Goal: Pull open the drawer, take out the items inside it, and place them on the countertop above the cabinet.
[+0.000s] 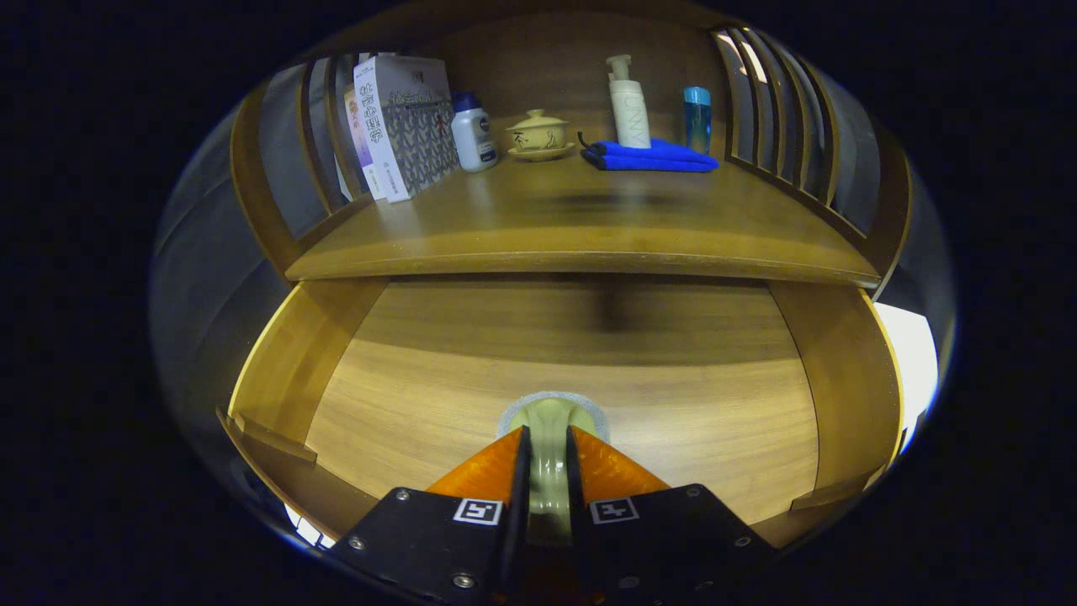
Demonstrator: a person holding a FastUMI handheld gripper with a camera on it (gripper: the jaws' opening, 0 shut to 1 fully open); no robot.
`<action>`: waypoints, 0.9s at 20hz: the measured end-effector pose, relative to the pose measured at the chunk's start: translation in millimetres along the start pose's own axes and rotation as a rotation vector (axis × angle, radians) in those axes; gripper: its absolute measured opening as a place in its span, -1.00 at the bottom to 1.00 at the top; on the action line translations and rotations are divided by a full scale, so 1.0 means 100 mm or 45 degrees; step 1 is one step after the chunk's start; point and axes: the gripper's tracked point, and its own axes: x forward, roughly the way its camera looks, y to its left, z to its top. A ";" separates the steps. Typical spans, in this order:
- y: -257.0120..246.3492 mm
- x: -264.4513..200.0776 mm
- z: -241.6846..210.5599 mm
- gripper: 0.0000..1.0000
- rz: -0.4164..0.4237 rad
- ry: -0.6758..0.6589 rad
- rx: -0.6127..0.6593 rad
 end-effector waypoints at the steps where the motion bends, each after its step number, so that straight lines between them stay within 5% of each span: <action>1: 0.01 -0.02 0.02 -0.53 0.008 -0.018 -0.004; 18: 0.18 -0.82 0.97 -0.53 0.005 -0.461 -0.159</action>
